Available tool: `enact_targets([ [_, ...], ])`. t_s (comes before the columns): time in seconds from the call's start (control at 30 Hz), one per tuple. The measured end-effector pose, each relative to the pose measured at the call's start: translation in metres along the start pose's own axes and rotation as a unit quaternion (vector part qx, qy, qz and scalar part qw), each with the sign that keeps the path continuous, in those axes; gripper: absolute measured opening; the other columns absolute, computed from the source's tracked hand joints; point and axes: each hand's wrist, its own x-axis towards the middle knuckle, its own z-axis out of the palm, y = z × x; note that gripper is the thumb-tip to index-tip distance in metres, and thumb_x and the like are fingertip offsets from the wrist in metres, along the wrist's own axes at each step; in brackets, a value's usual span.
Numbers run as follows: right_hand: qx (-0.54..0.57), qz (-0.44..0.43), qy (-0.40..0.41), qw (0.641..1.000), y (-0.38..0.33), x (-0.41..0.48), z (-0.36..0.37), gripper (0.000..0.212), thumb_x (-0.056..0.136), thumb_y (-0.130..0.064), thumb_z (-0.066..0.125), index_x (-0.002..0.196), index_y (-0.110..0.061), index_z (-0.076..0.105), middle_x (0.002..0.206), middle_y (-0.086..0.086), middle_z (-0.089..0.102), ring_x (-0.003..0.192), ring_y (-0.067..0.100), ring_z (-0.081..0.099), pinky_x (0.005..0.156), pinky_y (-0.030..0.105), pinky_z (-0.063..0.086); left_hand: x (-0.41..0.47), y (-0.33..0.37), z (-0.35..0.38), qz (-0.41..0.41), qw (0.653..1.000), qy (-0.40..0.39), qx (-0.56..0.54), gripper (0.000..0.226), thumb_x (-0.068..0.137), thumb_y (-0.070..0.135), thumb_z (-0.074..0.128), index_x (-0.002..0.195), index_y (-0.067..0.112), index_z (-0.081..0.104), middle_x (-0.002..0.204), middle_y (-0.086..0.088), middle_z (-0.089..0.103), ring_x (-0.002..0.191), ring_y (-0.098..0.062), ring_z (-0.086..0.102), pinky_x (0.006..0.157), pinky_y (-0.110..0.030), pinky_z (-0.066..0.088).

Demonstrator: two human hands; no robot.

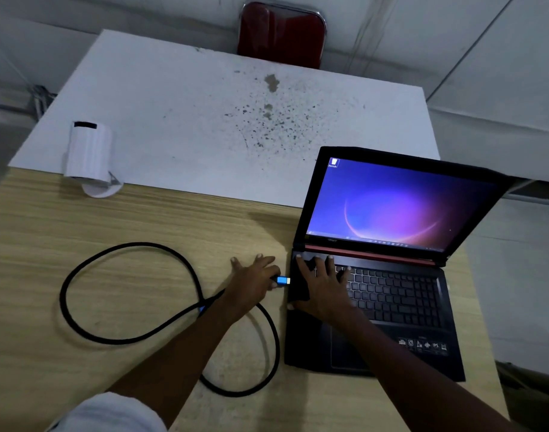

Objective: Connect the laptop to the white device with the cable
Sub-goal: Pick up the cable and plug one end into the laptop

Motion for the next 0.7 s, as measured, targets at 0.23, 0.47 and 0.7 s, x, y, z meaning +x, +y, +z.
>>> enact_targets([
  [0.23, -0.008, -0.002, -0.002, 1.0, 0.001, 0.0015, 0.002, 0.114, 0.069, -0.077, 0.057, 0.153, -0.034, -0.007, 0.161, 0.017, 0.008, 0.147, 0.049, -0.003, 0.109, 0.078, 0.006, 0.0, 0.0011, 0.0078, -0.012, 1.0, 0.02, -0.018, 0.022, 0.097, 0.019, 0.053, 0.118, 0.024, 0.059, 0.157, 0.002, 0.033, 0.15, -0.018, 0.02, 0.107, -0.078, 0.013],
  [0.47, -0.006, -0.005, 0.002, 1.0, 0.0007, 0.0008, 0.002, 0.114, 0.07, -0.077, 0.057, 0.153, -0.033, -0.007, 0.161, 0.017, 0.008, 0.147, 0.049, -0.003, 0.109, 0.078, 0.008, -0.0043, 0.0041, 0.0024, -0.008, 0.998, 0.024, -0.05, 0.024, 0.097, 0.023, 0.053, 0.12, 0.024, 0.06, 0.156, 0.001, 0.036, 0.151, -0.021, 0.019, 0.109, -0.077, 0.009],
  [0.7, -0.01, -0.004, -0.005, 1.0, 0.0003, 0.0004, 0.0001, 0.114, 0.07, -0.077, 0.058, 0.153, -0.032, -0.007, 0.162, 0.017, 0.007, 0.147, 0.05, -0.003, 0.11, 0.077, 0.007, -0.0072, 0.0041, -0.0002, -0.003, 0.998, 0.032, -0.061, 0.028, 0.094, 0.027, 0.058, 0.122, 0.024, 0.06, 0.154, 0.002, 0.039, 0.15, -0.021, 0.02, 0.111, -0.075, 0.011],
])
